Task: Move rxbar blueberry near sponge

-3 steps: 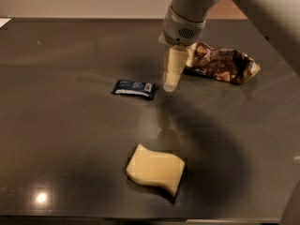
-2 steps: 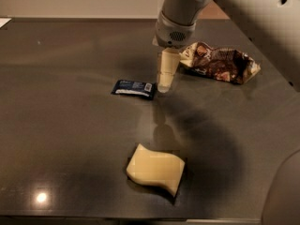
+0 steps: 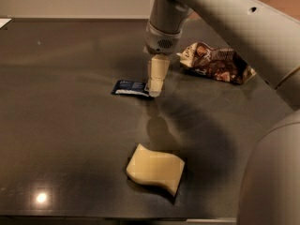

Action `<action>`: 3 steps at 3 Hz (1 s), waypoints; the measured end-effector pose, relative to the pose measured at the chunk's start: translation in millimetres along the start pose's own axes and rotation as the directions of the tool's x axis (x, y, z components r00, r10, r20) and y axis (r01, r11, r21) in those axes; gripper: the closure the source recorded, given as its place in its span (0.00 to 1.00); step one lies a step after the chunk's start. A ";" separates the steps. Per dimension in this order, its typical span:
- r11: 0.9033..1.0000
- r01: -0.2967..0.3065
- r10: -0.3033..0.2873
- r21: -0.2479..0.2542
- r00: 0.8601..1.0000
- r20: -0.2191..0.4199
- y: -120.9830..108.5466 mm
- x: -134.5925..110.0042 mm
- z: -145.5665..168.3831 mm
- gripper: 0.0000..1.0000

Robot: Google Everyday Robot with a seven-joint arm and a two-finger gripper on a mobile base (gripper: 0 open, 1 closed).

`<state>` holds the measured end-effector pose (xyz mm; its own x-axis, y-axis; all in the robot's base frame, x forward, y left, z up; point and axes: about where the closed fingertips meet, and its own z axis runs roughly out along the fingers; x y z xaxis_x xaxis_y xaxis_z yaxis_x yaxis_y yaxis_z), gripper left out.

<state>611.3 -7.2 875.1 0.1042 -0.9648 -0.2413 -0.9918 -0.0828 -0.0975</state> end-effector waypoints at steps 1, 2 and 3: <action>1.000 0.002 -0.003 -0.018 1.000 -0.021 0.9 -11.5 43.2 0.00; 1.000 -0.003 0.003 -0.023 1.000 -0.022 -0.2 -11.4 50.0 0.00; 0.999 -0.013 0.012 -0.034 1.000 -0.024 -2.2 -12.5 56.6 0.17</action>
Offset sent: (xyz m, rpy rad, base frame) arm -0.0095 0.0191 -0.0304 -0.0313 0.0172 0.0123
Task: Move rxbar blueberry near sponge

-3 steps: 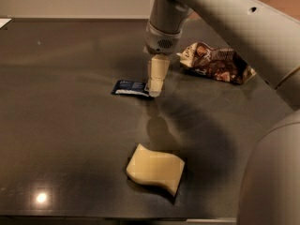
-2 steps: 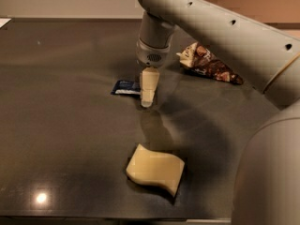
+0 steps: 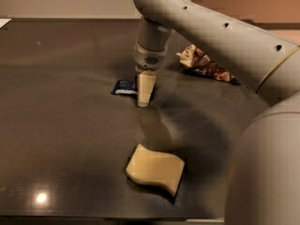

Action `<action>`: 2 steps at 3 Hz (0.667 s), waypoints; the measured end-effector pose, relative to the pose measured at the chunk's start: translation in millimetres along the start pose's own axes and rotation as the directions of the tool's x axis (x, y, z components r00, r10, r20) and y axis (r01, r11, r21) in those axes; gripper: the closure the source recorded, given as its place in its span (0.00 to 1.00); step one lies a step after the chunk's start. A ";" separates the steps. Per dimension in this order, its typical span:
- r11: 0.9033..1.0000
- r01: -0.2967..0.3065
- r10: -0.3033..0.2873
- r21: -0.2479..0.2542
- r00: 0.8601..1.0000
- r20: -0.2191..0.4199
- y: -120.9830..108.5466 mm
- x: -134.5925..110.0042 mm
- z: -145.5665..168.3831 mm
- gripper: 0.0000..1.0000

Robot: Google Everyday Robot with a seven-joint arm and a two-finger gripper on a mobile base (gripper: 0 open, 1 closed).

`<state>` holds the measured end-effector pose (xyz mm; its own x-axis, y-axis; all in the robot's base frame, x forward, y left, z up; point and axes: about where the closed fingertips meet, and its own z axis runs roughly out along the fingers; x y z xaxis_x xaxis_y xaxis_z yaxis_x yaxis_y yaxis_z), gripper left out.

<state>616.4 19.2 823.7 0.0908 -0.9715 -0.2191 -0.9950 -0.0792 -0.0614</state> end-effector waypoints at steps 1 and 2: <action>1.000 -0.014 0.014 -0.010 1.000 -0.004 -3.1 1.9 3.3 0.40; 1.000 -0.023 0.023 -0.011 1.000 -0.009 -4.5 3.0 1.7 0.64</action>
Offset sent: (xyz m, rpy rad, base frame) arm 0.0080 -0.0100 -0.0015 -0.0306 0.0217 -0.0512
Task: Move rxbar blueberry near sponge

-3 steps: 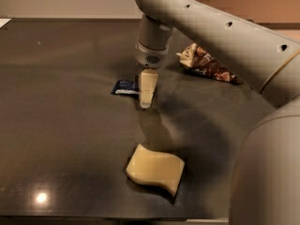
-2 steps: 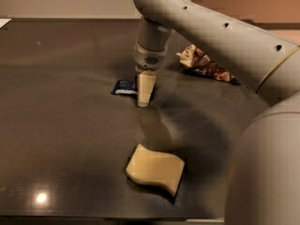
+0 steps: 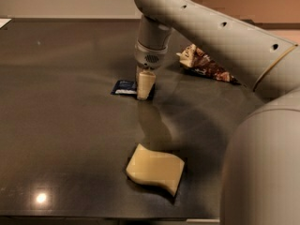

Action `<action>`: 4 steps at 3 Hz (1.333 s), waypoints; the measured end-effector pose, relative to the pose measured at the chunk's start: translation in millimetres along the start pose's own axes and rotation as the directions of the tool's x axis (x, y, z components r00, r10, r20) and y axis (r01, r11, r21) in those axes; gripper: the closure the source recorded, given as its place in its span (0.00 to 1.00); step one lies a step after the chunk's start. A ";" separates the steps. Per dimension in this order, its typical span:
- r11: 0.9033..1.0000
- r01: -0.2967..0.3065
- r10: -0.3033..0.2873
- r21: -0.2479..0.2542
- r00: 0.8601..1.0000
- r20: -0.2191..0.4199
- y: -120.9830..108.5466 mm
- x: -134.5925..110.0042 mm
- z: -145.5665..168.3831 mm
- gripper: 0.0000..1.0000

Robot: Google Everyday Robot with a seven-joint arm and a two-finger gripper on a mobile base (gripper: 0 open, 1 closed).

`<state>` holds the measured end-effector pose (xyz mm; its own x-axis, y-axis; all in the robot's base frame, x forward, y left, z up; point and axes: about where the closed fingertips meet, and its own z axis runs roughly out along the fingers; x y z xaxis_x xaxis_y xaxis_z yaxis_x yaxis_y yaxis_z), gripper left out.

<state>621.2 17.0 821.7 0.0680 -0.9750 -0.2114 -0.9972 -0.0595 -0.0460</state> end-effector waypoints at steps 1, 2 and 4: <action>1.000 0.000 0.000 0.000 1.000 0.000 -0.2 -0.9 -4.6 0.88; 1.000 -0.012 0.012 0.012 1.000 0.001 10.1 8.9 -17.9 1.00; 0.999 -0.014 0.014 0.031 1.000 -0.003 57.6 37.6 -46.2 1.00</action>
Offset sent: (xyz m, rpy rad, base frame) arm -0.0271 -0.0353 0.0349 0.0022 -0.0210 -0.0349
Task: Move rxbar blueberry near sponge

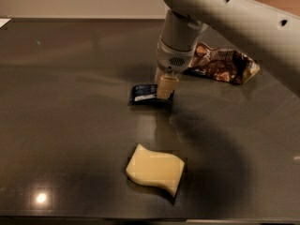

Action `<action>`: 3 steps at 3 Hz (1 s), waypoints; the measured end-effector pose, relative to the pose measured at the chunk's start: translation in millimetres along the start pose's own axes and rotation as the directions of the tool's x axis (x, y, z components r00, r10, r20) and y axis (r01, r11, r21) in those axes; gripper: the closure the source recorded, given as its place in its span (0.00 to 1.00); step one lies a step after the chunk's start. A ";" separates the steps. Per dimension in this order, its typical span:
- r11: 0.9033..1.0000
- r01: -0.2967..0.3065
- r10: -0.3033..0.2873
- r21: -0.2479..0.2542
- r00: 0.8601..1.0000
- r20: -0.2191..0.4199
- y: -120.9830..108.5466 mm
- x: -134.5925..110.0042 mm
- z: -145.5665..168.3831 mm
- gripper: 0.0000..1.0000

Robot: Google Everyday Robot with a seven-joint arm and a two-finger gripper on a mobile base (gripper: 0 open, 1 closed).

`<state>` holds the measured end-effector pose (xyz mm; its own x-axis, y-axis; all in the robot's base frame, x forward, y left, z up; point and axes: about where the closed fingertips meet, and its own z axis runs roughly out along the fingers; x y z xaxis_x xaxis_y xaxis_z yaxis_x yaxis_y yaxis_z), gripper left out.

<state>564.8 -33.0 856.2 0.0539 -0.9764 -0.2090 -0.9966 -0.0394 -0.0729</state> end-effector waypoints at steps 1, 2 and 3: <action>1.000 -0.011 0.011 -0.004 1.000 0.008 31.2 17.8 -9.5 1.00; 1.000 -0.001 0.002 -0.017 1.000 0.031 62.6 26.5 -13.8 1.00; 1.000 0.004 -0.003 -0.028 0.999 0.046 87.1 31.3 -15.4 1.00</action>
Offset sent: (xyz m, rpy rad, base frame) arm -0.1014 -0.0468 0.0029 0.0551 0.0416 0.0209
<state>478.8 -70.2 858.3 0.0594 -0.9655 -0.2537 -0.9977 -0.0491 -0.0466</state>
